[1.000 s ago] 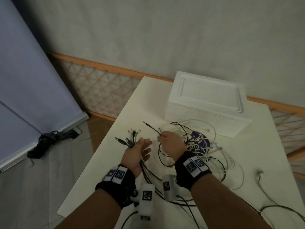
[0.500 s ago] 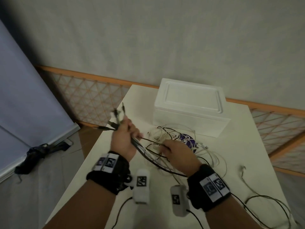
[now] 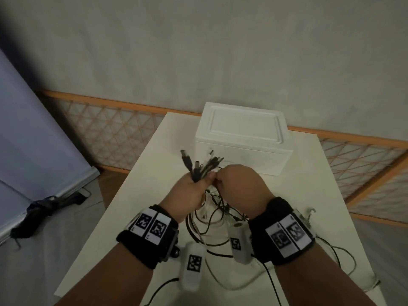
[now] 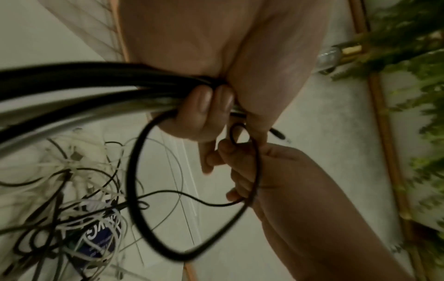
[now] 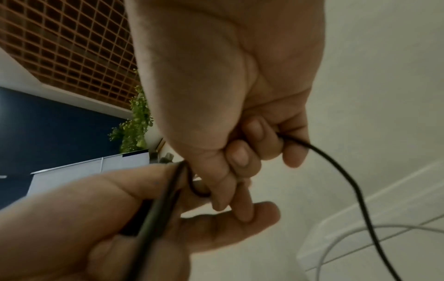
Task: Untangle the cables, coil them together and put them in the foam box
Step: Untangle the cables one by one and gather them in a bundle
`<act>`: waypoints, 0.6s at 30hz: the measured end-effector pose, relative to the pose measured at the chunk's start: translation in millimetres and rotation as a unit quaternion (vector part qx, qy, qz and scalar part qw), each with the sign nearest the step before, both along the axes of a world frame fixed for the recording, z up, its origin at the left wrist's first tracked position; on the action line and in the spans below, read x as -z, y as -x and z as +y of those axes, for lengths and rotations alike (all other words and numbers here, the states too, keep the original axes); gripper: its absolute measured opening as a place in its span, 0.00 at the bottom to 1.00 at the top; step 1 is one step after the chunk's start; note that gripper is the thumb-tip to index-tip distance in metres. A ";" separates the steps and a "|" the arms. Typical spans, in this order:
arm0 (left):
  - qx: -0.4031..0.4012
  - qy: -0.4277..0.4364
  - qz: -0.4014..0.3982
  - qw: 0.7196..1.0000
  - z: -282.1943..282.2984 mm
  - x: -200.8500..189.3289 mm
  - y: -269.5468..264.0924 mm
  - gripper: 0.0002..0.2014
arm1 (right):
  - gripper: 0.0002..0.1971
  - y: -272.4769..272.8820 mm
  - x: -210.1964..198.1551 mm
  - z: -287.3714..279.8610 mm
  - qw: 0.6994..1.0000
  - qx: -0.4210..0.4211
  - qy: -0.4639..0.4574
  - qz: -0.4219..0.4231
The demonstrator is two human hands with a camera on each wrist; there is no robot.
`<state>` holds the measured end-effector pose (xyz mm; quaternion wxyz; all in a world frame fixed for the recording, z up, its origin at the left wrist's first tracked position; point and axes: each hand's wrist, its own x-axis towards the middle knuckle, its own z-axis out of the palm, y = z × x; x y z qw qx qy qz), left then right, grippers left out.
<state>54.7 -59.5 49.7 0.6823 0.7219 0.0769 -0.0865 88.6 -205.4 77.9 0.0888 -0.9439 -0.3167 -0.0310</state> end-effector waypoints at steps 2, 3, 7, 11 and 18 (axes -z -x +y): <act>0.053 -0.048 -0.006 0.997 -0.3 -7.6 2.8 0.10 | 0.13 1.4 -5.5 -2.6 0.999 -0.004 -0.033 0.036; 0.061 -0.088 -0.012 0.994 2.6 -10.8 3.2 0.10 | 0.13 2.5 -6.4 -5.5 0.995 -0.008 -0.065 0.076; -0.082 -0.087 -0.040 0.992 26.4 -13.5 -4.0 0.11 | 0.16 -1.2 7.5 -29.1 0.986 0.030 -0.113 0.120; -0.146 0.316 -0.056 0.936 63.0 -17.2 -2.2 0.16 | 0.14 -14.7 30.6 -65.2 0.979 0.128 -0.109 0.114; 0.004 0.428 0.044 0.903 39.5 1.4 -3.1 0.15 | 0.09 -4.4 -20.6 -31.3 0.861 0.112 -0.450 0.209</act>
